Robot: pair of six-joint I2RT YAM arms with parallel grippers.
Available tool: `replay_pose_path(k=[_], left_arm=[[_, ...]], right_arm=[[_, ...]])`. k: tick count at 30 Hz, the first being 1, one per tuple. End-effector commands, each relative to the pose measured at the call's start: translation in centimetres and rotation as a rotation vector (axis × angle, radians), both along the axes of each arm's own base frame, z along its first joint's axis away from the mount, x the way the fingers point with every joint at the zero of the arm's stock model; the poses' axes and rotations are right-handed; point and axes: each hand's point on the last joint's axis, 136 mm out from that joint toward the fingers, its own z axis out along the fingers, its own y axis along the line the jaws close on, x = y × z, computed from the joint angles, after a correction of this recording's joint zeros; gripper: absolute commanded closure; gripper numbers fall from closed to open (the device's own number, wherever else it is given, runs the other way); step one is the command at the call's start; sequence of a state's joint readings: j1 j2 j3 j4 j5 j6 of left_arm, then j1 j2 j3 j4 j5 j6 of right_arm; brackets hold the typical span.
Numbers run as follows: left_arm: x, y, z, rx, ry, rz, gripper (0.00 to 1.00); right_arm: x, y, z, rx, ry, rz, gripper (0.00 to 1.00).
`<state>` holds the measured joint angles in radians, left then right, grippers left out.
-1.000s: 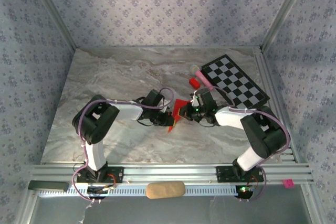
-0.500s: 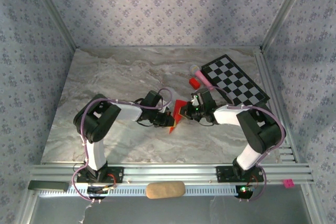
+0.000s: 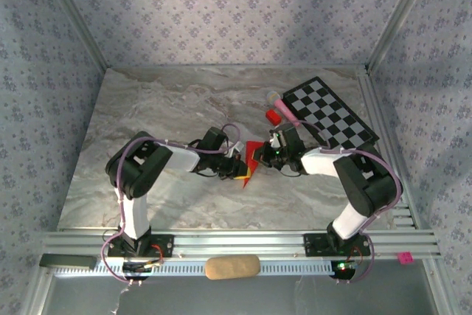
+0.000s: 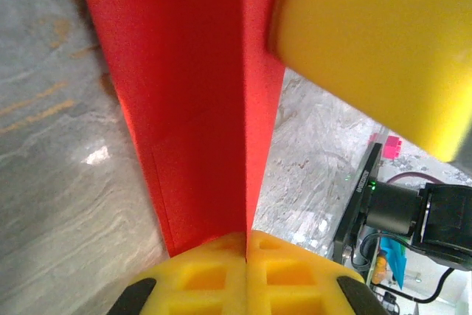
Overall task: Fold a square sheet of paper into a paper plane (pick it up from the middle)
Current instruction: Fold the wing for the fifth time at the center of the table.
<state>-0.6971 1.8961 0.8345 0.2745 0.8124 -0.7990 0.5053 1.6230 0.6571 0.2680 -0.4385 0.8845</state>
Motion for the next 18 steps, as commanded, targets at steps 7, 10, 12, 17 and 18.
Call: replay_pose_path(k=[7,10,12,17,18], left_arm=[[-0.3,0.2,-1.3,-0.022,0.050,0.018,1.00],[-0.2,0.1,-1.6,-0.031,0.055,0.030,1.00],[-0.2,0.2,-1.8,-0.032,0.062,0.036,1.00],[-0.2,0.1,-1.8,-0.046,0.073,0.044,1.00],[-0.2,0.1,-1.8,-0.045,0.073,0.048,1.00]], right_arm=[[-0.2,-0.9,0.6,-0.036,-0.097,0.012,0.93],[-0.4,-0.7,0.6,-0.024,-0.082,0.029,0.93],[-0.4,-0.5,0.5,0.001,-0.069,0.039,0.93],[-0.4,0.4,0.2,0.043,-0.045,0.070,0.93],[-0.3,0.4,0.0,0.042,-0.038,0.069,0.93]])
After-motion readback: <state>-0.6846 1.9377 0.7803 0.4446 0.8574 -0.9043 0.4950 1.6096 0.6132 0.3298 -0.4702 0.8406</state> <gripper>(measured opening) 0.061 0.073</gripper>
